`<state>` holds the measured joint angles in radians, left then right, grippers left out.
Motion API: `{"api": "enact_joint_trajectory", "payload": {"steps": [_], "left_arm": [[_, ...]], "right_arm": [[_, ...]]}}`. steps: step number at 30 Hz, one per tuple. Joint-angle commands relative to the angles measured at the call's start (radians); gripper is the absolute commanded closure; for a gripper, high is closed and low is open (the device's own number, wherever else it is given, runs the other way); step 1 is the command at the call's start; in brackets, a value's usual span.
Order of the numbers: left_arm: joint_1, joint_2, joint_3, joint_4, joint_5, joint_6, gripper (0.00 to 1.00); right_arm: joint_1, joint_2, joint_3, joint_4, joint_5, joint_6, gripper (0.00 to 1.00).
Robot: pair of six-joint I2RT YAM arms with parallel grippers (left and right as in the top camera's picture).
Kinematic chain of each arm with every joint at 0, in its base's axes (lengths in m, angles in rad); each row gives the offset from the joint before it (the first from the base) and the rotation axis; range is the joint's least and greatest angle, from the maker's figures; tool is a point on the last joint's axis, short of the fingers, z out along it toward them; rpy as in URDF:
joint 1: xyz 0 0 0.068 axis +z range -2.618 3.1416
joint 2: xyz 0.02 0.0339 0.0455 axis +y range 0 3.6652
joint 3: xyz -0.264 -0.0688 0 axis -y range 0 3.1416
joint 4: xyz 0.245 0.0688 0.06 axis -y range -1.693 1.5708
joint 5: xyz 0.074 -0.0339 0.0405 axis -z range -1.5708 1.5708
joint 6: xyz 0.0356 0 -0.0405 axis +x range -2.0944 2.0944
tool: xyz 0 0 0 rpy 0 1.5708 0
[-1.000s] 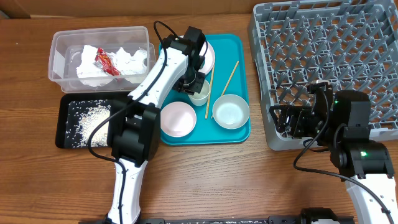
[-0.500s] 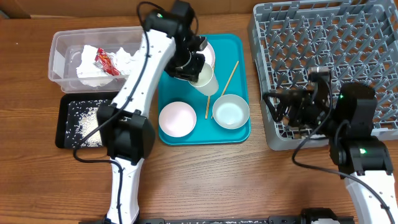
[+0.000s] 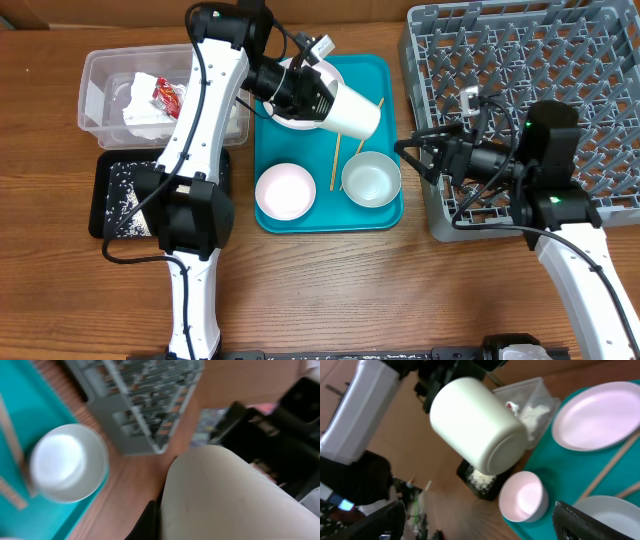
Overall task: Sort waste into correct bins and load items into the dishwasher
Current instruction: 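Pass the paper cup from the left gripper to the right gripper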
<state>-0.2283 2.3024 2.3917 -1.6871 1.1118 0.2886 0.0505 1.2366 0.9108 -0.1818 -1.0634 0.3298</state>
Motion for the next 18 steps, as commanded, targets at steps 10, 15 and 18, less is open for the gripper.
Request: {"api": "enact_joint_trajectory", "payload": {"steps": [10, 15, 18], "left_arm": [[-0.089, -0.01, 0.013, -0.003, 0.216, 0.018, 0.96], [-0.088, -0.021, 0.013, -0.003, 0.216, -0.018, 0.96], [-0.088, -0.044, 0.013, -0.003, 0.183, -0.036, 0.96]], "right_arm": [[0.077, 0.0, 0.02, 0.146, 0.015, 0.042, 0.06], [0.077, 0.0, 0.02, 0.175, 0.023, 0.042, 0.06], [0.077, 0.0, 0.02, 0.185, 0.023, 0.042, 0.05]]}}
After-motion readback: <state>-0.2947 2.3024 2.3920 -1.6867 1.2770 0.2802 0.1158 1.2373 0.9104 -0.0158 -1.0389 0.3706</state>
